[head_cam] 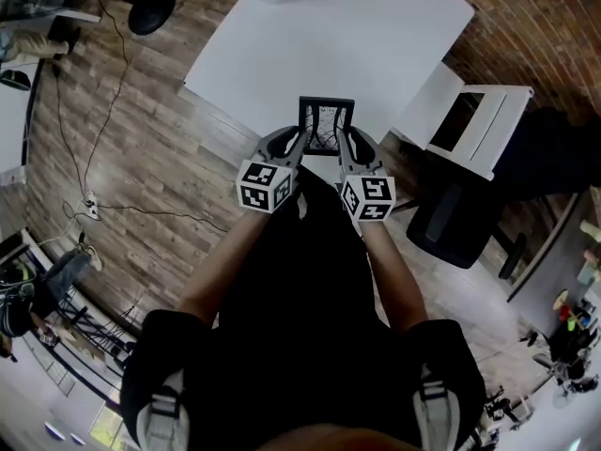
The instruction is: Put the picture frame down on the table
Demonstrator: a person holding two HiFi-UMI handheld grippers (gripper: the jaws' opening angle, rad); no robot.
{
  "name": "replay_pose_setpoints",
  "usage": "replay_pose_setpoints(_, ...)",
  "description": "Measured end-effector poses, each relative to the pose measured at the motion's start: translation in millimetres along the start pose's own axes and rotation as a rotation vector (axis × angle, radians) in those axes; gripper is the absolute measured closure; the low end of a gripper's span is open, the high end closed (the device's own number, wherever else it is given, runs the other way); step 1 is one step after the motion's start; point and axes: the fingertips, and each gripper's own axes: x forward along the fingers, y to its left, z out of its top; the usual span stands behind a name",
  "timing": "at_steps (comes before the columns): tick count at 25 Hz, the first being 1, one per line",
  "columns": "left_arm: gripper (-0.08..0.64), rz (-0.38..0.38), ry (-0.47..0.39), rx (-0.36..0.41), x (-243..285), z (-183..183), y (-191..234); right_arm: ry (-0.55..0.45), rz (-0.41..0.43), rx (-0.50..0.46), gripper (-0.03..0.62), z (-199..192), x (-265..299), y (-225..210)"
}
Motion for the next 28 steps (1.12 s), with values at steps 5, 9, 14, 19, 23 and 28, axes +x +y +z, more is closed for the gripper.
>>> replay_pose_setpoints(5, 0.477, -0.017, 0.036, 0.019, 10.2, -4.0, 13.6, 0.019, -0.012, 0.002, 0.52, -6.4, 13.3, -0.4)
replay_pose_setpoints(9, 0.477, -0.033, 0.05, 0.027, 16.0, -6.2, 22.3, 0.024, -0.031, 0.008, 0.522, -9.2, 24.3, -1.5)
replay_pose_setpoints(14, 0.477, -0.053, 0.071, 0.039, 24.9, -10.4, 33.7, 0.03, -0.06, 0.021, 0.522, -16.0, 35.7, -2.4)
replay_pose_setpoints(19, 0.477, -0.079, 0.103, 0.056, 34.9, -17.7, 40.7, 0.046, -0.083, 0.032, 0.522, -24.0, 44.3, -6.7)
replay_pose_setpoints(23, 0.477, -0.098, 0.123, 0.062, 41.6, -22.0, 45.5, 0.047, -0.1, 0.042, 0.523, -28.1, 50.0, -9.3)
replay_pose_setpoints(28, 0.477, -0.112, 0.152, 0.068, 51.3, -29.6, 51.1, 0.062, -0.118, 0.053, 0.523, -37.1, 57.0, -14.0)
